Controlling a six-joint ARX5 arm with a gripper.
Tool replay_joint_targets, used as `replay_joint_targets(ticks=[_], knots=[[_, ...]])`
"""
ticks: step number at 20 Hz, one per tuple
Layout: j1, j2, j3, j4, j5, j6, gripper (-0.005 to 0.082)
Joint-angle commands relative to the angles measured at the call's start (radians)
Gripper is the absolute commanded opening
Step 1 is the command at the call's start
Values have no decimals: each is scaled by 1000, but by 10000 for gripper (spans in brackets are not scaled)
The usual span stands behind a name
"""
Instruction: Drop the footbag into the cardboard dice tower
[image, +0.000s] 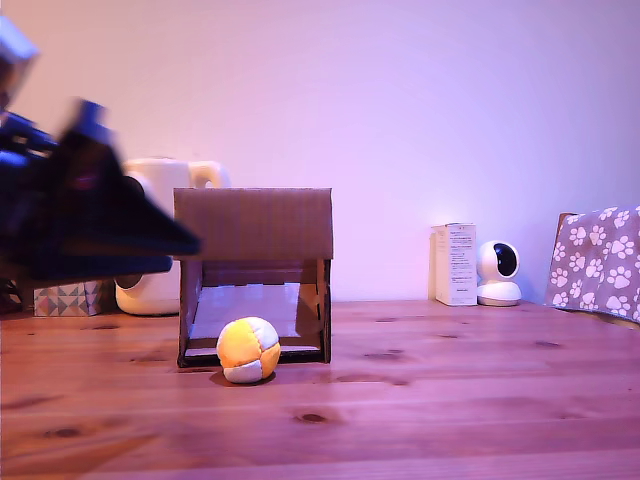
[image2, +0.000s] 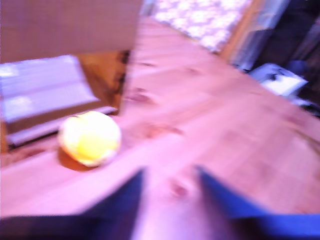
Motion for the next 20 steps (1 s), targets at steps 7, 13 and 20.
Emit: replay_joint_targets(ticks=[7, 13, 20], knots=[[-3, 224, 113, 10, -85, 99, 762], [-3, 438, 241, 10, -115, 122, 762], [-3, 600, 381, 8, -126, 144, 762]])
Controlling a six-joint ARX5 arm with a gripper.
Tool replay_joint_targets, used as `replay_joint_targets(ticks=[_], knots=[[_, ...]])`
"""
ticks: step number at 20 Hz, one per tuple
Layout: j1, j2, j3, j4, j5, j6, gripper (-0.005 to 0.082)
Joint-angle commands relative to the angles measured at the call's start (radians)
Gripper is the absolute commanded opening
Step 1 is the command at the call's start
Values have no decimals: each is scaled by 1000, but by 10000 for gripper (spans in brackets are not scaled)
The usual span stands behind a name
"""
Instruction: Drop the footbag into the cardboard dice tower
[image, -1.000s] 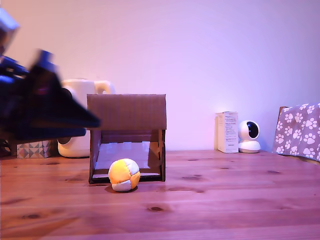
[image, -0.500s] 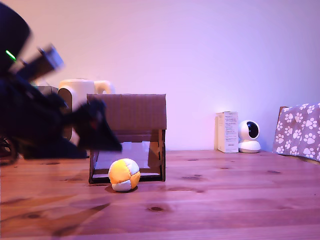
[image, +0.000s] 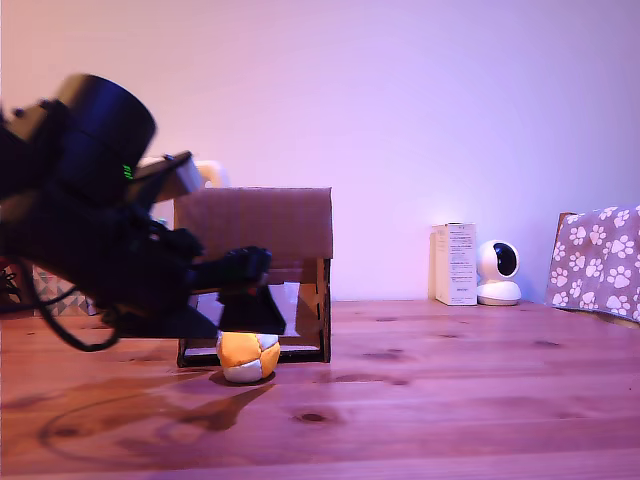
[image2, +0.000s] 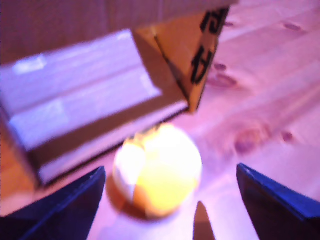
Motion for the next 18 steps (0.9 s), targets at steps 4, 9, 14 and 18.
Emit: replay_joint_targets(ticks=[4, 9, 14, 18], knots=[[-3, 103, 46, 2, -3, 27, 760], [-3, 138, 62, 5, -3, 54, 316], [-8, 116, 63, -8, 1, 53, 140], [-23, 7, 63, -142, 27, 53, 140]])
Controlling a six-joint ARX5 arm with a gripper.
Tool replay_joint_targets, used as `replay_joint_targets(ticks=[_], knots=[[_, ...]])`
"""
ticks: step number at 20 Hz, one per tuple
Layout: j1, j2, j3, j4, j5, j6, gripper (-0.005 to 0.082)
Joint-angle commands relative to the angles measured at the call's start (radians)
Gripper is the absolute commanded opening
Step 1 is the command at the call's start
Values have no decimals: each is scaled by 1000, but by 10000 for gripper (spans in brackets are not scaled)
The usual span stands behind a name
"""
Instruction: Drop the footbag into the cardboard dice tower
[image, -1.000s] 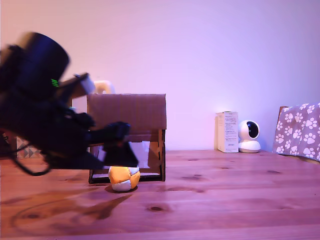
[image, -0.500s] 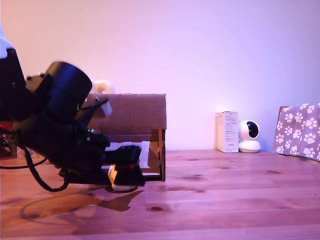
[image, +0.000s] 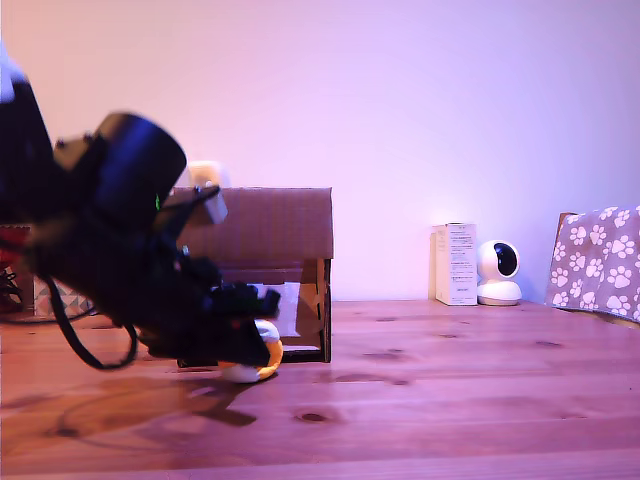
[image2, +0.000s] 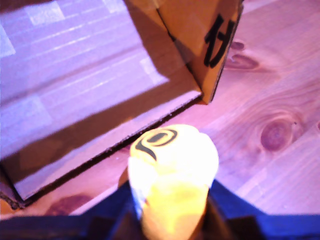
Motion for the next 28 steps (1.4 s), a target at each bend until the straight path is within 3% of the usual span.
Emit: replay_joint_targets(ticks=[1, 3, 9, 15, 18, 22, 28], knots=[[-16, -68, -3, -44, 16, 5, 140], [-26, -143, -3, -122, 40, 5, 140], [-55, -351, -3, -275, 42, 5, 140], [-47, -505, 6, -178, 41, 10, 140], [-22, -507, 53, -131, 41, 53, 140], [41, -455, 159, -172, 47, 59, 140], [134, -298, 392, -363, 167, 61, 140]])
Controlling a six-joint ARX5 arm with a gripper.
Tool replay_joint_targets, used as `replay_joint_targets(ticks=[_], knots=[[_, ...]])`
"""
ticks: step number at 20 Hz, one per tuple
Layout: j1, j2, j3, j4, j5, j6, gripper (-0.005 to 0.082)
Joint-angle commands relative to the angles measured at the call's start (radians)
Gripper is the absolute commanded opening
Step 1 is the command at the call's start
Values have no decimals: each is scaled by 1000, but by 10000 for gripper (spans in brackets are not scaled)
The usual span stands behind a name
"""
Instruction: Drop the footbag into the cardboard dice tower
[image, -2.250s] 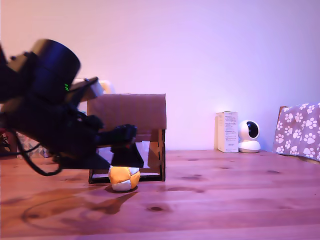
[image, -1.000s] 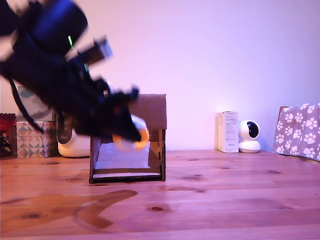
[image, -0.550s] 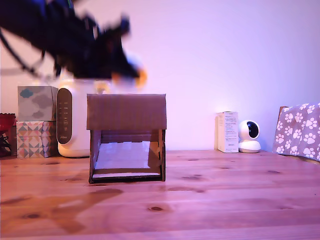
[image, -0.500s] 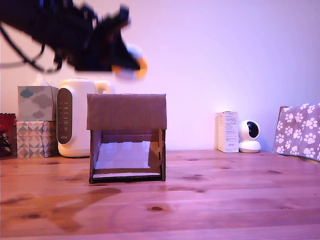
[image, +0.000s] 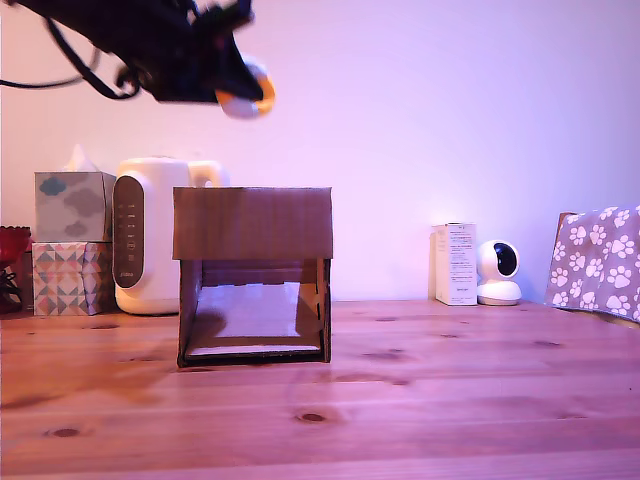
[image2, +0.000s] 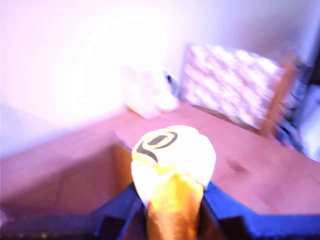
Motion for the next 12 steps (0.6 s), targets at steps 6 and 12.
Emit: replay_joint_targets(ticks=[6, 12], knots=[[32, 201, 184, -121, 47, 47, 140], [43, 228, 207, -110, 47, 82, 436]])
